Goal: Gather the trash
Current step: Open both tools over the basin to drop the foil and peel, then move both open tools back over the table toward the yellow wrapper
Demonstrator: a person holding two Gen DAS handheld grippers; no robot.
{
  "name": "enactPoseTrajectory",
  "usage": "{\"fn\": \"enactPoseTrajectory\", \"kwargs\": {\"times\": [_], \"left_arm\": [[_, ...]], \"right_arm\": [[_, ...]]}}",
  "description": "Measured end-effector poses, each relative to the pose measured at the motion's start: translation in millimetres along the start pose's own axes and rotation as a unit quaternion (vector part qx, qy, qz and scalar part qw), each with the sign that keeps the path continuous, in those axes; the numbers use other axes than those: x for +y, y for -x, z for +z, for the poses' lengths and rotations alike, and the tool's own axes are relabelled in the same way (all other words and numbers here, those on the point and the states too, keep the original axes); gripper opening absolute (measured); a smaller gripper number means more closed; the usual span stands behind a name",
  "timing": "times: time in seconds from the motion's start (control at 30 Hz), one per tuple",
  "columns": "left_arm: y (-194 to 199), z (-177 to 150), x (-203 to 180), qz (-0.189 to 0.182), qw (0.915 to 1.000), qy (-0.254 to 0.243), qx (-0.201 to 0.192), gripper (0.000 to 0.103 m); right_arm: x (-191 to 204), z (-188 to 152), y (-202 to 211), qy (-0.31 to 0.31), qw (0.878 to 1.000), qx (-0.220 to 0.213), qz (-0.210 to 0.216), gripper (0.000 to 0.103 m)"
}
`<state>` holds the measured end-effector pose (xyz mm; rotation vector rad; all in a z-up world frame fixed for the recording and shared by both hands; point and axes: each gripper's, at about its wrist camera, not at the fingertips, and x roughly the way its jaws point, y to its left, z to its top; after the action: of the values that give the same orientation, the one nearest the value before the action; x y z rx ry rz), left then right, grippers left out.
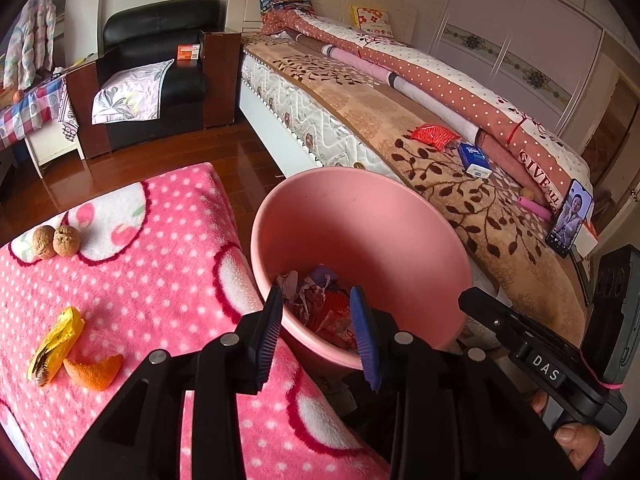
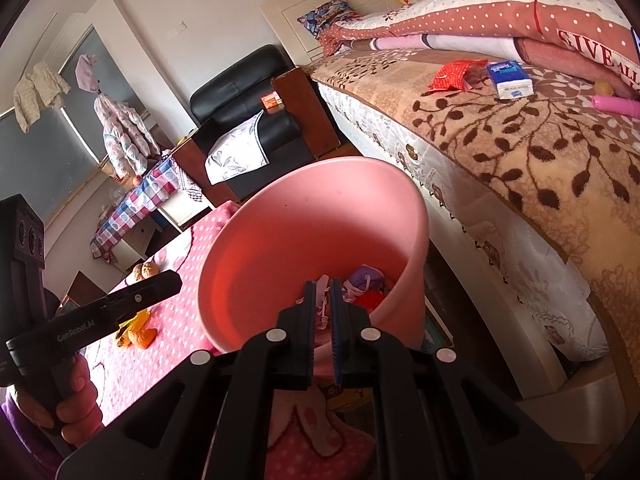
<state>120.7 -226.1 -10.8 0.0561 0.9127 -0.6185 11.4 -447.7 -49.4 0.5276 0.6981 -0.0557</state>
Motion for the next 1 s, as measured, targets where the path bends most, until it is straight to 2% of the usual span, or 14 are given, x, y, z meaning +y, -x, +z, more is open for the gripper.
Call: {"fn": "enactPoseTrajectory", "kwargs": {"times": [0.77, 1.0], "left_arm": [[34.6, -35.2, 43.8, 0.002, 0.9995, 0.030, -0.005, 0.042], [46.0, -46.4, 64.8, 0.013, 0.9988, 0.046, -0.009, 0.044]], "right_arm": [[43.0, -17.8, -4.7, 0.042, 0.999, 0.032, 0.010, 0.007], [58.0, -25.3, -10.6, 0.055, 0.997, 0.048, 0.015, 0.007]]}}
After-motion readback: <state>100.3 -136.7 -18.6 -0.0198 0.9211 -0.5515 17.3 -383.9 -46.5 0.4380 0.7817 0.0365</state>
